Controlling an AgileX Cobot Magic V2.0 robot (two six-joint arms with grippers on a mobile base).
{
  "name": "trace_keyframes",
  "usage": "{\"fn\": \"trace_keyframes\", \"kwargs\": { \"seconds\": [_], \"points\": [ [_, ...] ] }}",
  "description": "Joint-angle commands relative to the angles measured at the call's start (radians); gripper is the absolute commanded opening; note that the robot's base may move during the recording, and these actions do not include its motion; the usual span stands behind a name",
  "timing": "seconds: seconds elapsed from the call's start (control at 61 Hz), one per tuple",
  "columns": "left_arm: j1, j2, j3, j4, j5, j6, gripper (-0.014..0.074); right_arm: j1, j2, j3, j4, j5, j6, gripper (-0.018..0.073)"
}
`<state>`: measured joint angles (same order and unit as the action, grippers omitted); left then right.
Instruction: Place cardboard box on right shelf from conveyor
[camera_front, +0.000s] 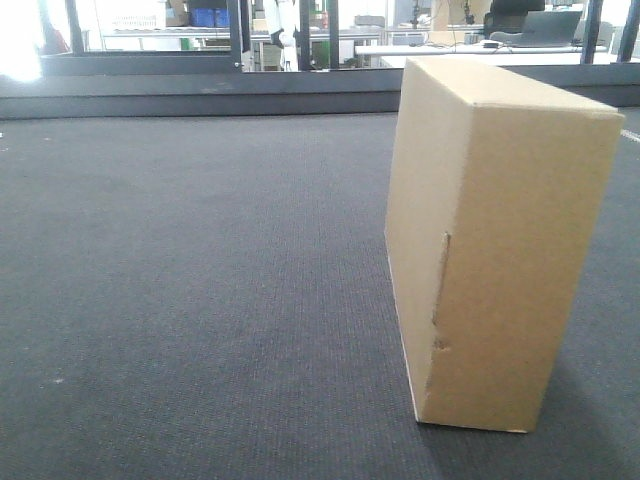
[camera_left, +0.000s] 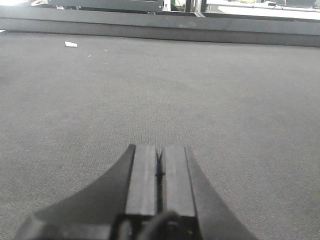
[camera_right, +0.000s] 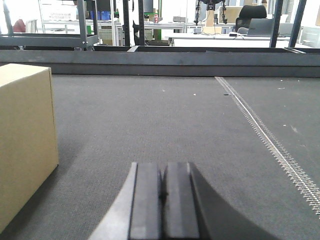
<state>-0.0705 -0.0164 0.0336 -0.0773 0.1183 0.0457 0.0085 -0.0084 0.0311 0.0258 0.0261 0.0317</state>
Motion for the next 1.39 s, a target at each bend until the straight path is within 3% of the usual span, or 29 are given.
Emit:
{"fn": "trace_keyframes", "kwargs": {
  "seconds": [0.0, 0.803, 0.967, 1.164, 1.377],
  "points": [
    [-0.001, -0.005, 0.006, -0.006, -0.085, 0.0, -0.0116, -0.006, -0.02, -0.006, -0.01, -0.091, -0.002, 0.0017],
    [-0.001, -0.005, 0.006, -0.006, -0.085, 0.0, -0.0116, -0.006, -0.02, -0.006, -0.01, -0.124, -0.002, 0.0017],
    [-0.001, -0.005, 0.006, -0.006, -0.085, 0.0, -0.0116, -0.006, -0.02, -0.081, -0.01, -0.121, -0.002, 0.0017],
    [-0.001, -0.005, 0.006, -0.006, -0.085, 0.0, -0.0116, -0.006, 0.037, -0.242, -0.026, 0.07, -0.009, 0.0017],
    [-0.001, -0.005, 0.006, -0.006, -0.085, 0.0, -0.0116, -0.005, 0.264, -0.435, -0.026, 0.223, -0.009, 0.0017]
  ]
}}
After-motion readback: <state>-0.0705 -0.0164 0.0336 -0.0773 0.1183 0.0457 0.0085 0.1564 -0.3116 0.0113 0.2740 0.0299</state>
